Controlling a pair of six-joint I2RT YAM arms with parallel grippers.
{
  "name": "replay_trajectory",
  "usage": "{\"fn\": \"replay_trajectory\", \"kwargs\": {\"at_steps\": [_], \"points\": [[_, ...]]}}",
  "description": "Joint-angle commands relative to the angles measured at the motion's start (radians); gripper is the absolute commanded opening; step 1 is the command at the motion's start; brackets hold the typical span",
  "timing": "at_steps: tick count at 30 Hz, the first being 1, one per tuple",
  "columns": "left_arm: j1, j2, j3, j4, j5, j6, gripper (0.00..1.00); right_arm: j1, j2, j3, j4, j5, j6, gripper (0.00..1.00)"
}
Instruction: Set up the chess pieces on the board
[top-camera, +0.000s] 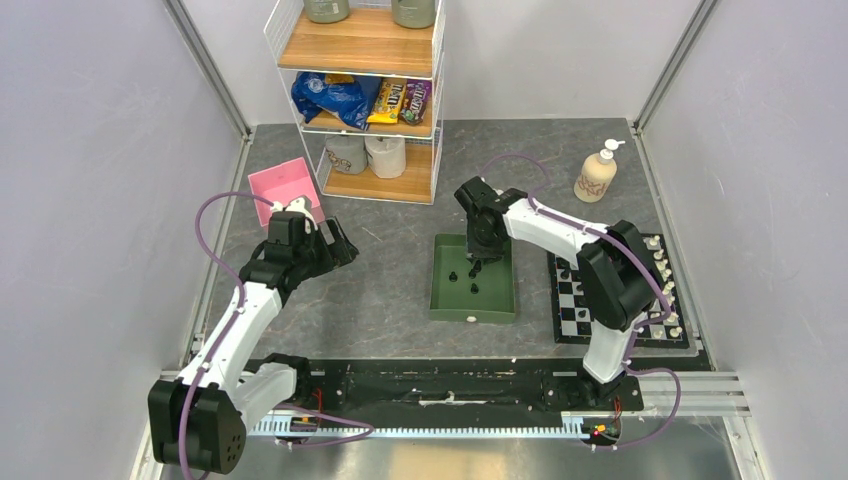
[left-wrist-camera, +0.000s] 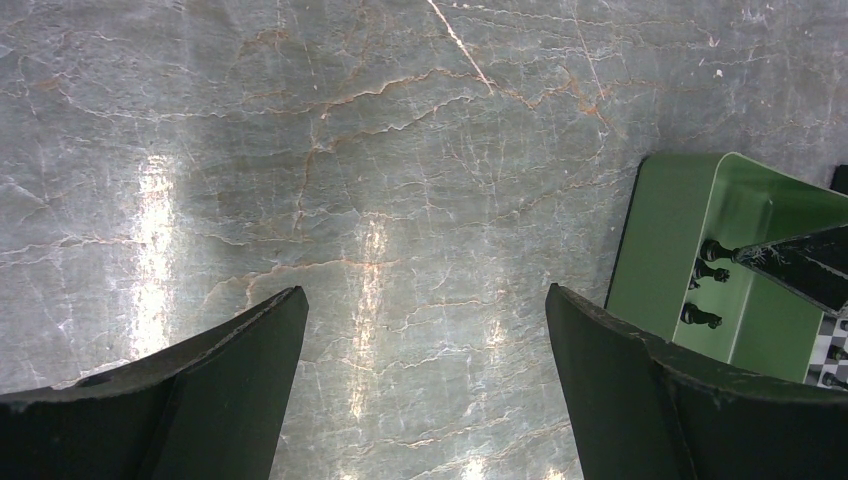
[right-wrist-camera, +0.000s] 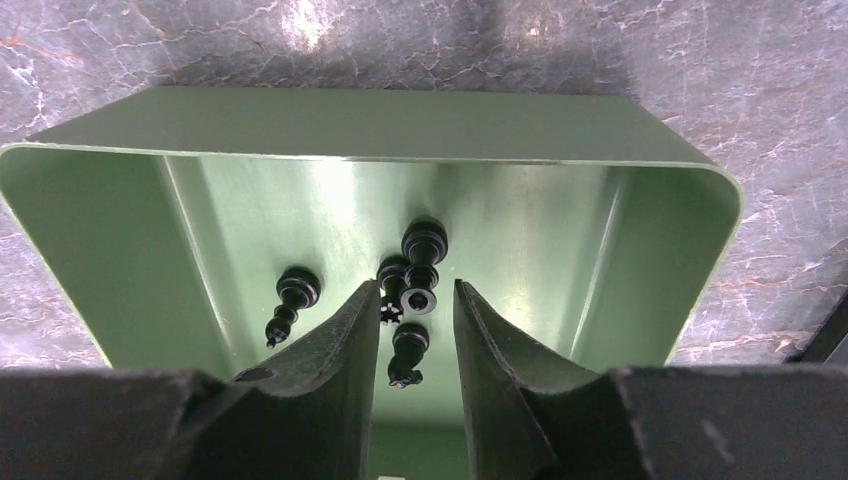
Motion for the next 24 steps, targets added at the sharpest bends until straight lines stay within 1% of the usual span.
{"fn": "replay_trajectory", "kwargs": {"at_steps": [1, 8, 10, 16, 20, 24], "points": [[-0.002, -0.019, 0.014, 0.020, 0.005, 0.008, 0.96, 0.001, 0.009, 0.042, 0.015, 0.022, 0.004, 0.39], [-0.002, -0.012, 0.018, 0.020, 0.006, 0.007, 0.96, -0.002, 0.020, 0.044, 0.014, 0.025, 0.001, 0.31], [-0.002, -0.011, 0.017, 0.020, 0.006, 0.007, 0.96, -0.003, 0.022, 0.042, 0.015, 0.022, 0.000, 0.25], [-0.002, -0.010, 0.018, 0.021, 0.008, 0.007, 0.96, -0.002, 0.006, 0.037, 0.013, 0.016, 0.000, 0.14], [-0.002, -0.011, 0.017, 0.020, 0.007, 0.007, 0.96, -0.003, -0.019, 0.036, 0.004, 0.010, 0.002, 0.12], [-0.002, -0.012, 0.017, 0.020, 0.006, 0.007, 0.96, -0.002, -0.100, 0.029, -0.012, 0.011, 0.004, 0.11]]}}
